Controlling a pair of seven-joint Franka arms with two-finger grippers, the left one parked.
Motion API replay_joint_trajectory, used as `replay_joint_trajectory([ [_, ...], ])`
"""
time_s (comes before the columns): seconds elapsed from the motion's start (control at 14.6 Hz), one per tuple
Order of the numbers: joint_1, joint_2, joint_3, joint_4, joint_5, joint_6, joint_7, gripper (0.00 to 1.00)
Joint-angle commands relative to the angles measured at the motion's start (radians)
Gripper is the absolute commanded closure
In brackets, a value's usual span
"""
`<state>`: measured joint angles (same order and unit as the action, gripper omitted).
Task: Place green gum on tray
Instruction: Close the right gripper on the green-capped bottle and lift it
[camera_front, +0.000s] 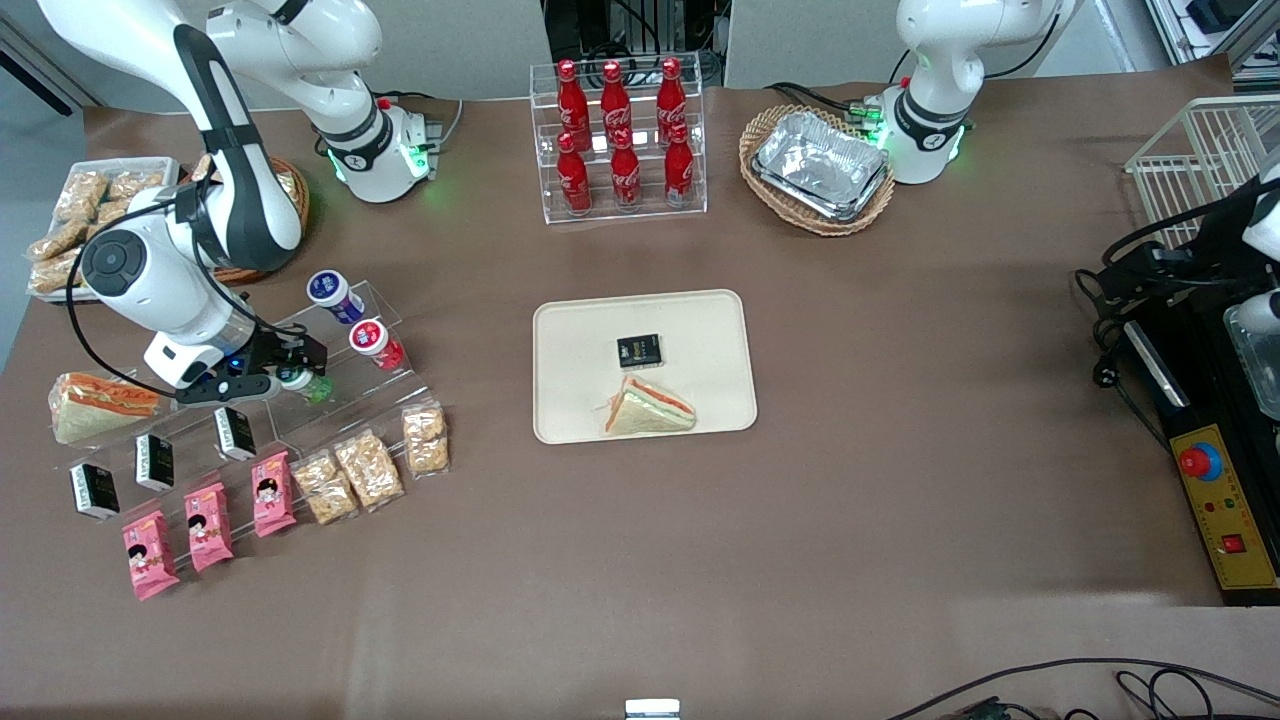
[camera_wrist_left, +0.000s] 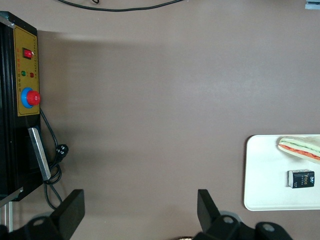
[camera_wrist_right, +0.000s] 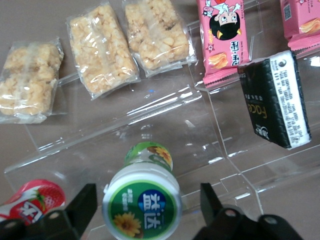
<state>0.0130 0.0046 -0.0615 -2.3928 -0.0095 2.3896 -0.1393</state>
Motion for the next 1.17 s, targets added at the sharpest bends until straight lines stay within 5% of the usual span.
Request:
replay_joint_trajectory([
  [0.0,0.001,0.003,0.000,-0.008,-0.006,0.026,-0.006,0.38],
  [0.34,0.001,0.003,0.002,-0.005,-0.003,0.023,-0.006,0.84],
  [0.69,0.001,-0.135,0.009,0.058,-0.004,-0.103,-0.026,0.85],
  [1.1,0.002,-0.176,0.098,0.489,0.011,-0.714,0.050,0.85],
])
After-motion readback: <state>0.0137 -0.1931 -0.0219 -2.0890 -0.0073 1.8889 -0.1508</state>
